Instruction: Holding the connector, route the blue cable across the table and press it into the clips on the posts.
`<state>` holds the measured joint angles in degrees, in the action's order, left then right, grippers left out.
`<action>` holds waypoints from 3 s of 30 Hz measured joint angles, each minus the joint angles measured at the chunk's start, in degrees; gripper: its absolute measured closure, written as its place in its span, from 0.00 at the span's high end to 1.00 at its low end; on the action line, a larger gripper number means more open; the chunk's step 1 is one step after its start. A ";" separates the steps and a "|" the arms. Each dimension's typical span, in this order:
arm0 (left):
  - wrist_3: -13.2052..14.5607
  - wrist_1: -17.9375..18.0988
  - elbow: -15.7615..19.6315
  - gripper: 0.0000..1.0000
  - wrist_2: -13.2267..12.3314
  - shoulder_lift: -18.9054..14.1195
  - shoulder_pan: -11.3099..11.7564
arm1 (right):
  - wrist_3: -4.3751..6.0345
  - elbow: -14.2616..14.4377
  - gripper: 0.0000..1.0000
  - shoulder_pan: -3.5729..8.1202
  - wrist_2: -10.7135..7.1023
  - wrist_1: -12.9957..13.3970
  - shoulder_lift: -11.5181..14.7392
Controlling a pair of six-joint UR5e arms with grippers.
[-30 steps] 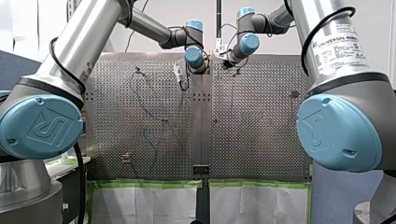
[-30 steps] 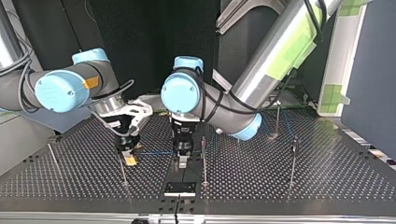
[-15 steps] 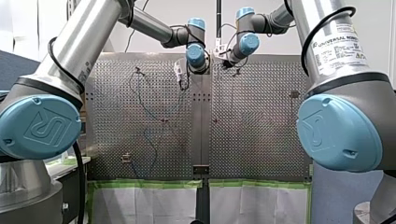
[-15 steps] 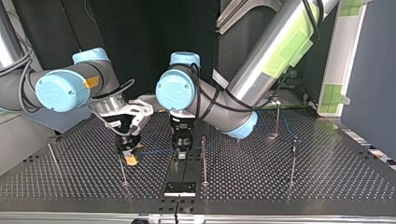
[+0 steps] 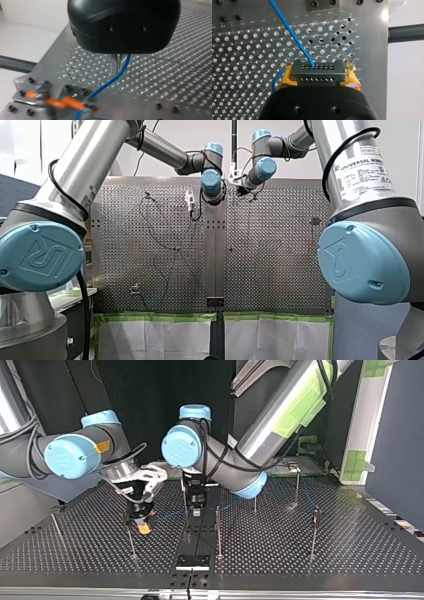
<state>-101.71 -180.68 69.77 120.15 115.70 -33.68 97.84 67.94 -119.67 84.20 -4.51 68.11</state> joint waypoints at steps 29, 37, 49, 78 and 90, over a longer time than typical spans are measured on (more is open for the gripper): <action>-0.75 3.74 5.04 0.02 3.58 -1.72 -1.62 | 0.03 3.38 0.00 -0.83 0.20 0.26 -0.19; -1.04 8.73 10.11 0.02 2.57 -1.69 -2.41 | -0.08 8.12 0.00 -1.20 0.36 1.80 -0.20; -1.72 15.61 17.00 0.02 -2.40 1.15 -2.06 | 1.50 15.10 0.00 -0.91 0.29 7.73 -0.32; -6.79 32.63 23.74 0.02 -10.81 7.02 -0.88 | -0.59 33.05 0.00 -0.47 1.95 21.09 -2.27; -6.19 31.61 23.48 0.02 -9.93 7.08 1.34 | -0.07 31.07 0.00 2.38 -0.89 21.05 -4.12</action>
<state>-107.89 -149.06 93.25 110.23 122.79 -32.35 97.77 99.01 -117.29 83.31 16.54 63.99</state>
